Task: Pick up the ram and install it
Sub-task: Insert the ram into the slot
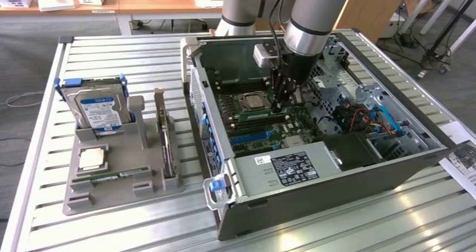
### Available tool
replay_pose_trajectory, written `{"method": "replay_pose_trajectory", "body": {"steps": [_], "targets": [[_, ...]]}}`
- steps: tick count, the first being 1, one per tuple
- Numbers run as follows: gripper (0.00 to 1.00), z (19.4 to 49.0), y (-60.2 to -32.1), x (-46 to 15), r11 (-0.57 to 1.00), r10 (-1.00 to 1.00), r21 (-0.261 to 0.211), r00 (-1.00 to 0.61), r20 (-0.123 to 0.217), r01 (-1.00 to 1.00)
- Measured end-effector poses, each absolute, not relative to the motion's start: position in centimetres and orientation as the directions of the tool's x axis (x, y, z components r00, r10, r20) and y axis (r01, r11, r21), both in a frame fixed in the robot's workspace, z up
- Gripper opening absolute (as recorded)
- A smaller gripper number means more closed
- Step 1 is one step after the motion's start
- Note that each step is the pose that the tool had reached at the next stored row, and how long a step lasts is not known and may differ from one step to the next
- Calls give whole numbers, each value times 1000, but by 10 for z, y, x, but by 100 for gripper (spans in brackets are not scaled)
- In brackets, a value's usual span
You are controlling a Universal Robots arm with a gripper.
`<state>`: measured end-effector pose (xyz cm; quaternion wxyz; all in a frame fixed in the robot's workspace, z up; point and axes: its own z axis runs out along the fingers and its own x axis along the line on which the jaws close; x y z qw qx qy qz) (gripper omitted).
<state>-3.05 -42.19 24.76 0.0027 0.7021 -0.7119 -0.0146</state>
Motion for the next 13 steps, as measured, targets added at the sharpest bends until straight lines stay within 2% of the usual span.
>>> {"method": "replay_pose_trajectory", "body": {"steps": [13], "targets": [[11,244,-419,-32,14,-1000,24,-14,-17,-1000]]}}
